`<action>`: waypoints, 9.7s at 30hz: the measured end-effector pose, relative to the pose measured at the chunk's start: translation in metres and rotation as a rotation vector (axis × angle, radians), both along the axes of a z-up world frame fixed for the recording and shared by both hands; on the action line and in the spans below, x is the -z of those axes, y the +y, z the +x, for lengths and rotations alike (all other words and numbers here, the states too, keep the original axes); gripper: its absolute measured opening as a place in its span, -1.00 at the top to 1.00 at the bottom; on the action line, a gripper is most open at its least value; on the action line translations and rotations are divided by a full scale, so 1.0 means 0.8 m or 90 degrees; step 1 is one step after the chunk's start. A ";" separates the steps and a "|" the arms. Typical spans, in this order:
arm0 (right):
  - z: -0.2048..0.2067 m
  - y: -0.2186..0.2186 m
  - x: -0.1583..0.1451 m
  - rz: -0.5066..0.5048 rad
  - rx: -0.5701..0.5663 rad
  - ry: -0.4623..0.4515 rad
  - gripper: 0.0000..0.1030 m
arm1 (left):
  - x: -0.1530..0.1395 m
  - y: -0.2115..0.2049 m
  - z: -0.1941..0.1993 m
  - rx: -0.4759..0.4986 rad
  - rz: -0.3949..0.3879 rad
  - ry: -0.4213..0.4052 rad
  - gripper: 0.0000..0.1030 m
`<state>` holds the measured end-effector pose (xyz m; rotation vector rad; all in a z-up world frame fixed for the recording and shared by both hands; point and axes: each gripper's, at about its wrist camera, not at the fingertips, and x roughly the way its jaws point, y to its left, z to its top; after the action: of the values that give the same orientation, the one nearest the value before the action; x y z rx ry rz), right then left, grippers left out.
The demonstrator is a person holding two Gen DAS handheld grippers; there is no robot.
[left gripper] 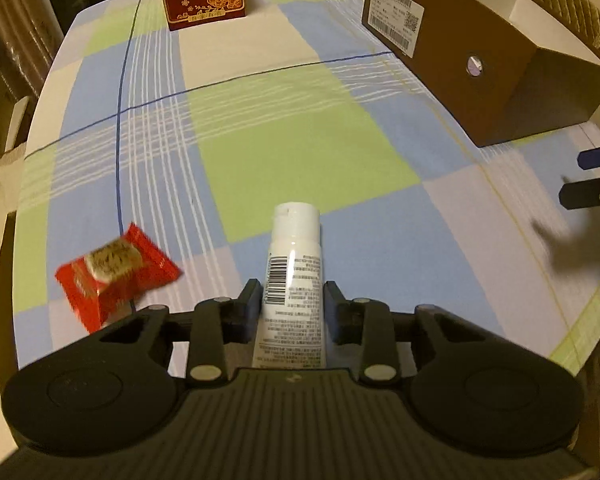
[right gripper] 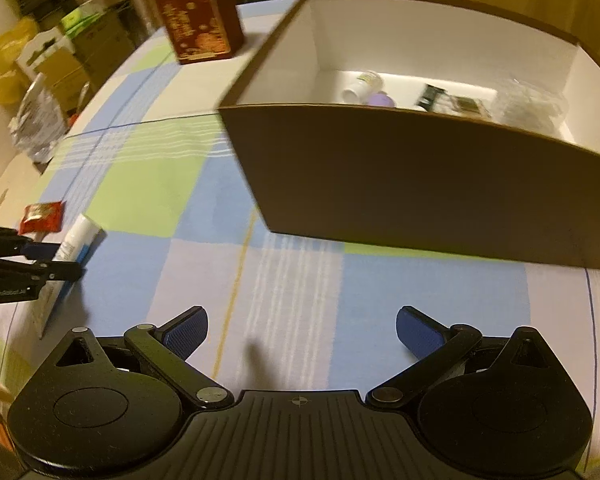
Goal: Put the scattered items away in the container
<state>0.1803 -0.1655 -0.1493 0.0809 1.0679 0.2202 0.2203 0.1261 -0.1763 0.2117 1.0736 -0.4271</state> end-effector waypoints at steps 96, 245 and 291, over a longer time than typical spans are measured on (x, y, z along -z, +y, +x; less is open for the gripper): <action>0.027 -0.018 -0.140 0.035 -0.102 -0.317 0.31 | -0.203 -0.088 0.078 -0.127 -0.318 -0.188 0.50; -0.006 -0.197 -0.128 -0.006 0.170 -0.226 -1.00 | -0.196 -0.331 0.021 -0.079 -0.048 -0.215 -0.97; -0.108 -0.200 -0.126 0.032 0.181 -0.161 -1.00 | -0.146 -0.314 -0.100 -0.080 -0.022 -0.152 -0.97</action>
<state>0.0938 -0.3252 -0.0486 0.2421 0.7889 -0.0014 0.1402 -0.1248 -0.0595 0.1593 0.8388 -0.2990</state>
